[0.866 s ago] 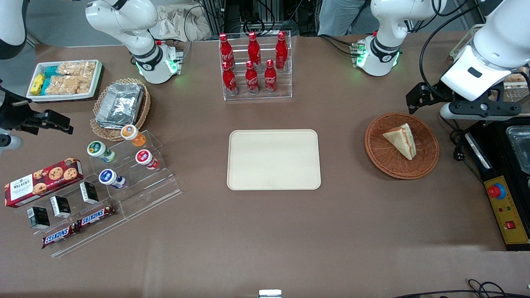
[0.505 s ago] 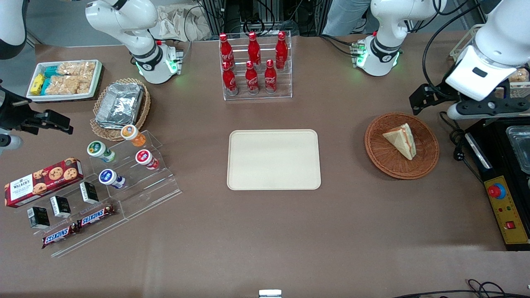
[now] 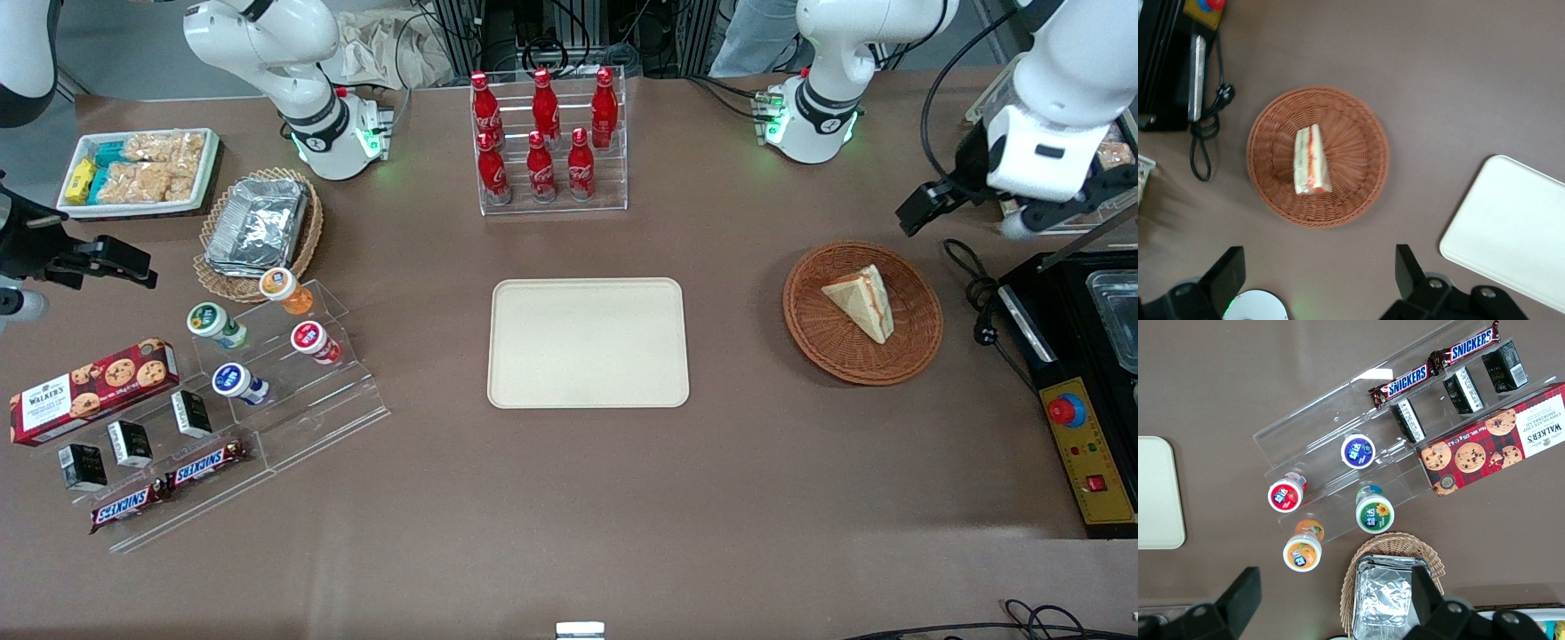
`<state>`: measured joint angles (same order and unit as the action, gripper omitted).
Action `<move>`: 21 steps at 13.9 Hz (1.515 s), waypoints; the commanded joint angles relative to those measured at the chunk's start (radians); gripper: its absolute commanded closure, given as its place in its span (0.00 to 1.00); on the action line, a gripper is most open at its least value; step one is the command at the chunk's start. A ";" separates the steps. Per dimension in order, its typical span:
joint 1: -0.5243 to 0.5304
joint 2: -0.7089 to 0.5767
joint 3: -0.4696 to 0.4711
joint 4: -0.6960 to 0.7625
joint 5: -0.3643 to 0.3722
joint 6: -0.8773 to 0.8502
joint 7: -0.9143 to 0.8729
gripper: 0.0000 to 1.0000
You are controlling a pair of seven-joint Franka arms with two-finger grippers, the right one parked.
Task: Place sandwich from basket to tray
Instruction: 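Move the left gripper over the wrapped sandwich in the wicker basket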
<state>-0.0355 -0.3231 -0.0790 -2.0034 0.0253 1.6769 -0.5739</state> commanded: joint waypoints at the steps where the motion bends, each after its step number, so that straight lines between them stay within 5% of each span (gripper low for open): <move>1: 0.012 -0.175 0.018 -0.225 -0.021 0.087 -0.044 0.00; 7: 0.012 -0.180 0.018 -0.287 -0.021 0.107 -0.132 0.00; 10: 0.011 -0.171 0.018 -0.455 -0.022 0.307 -0.155 0.00; 21: 0.034 0.104 0.018 -0.607 -0.002 0.678 -0.265 0.00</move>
<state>-0.0250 -0.2350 -0.0524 -2.5907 0.0103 2.3050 -0.8208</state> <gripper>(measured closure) 0.000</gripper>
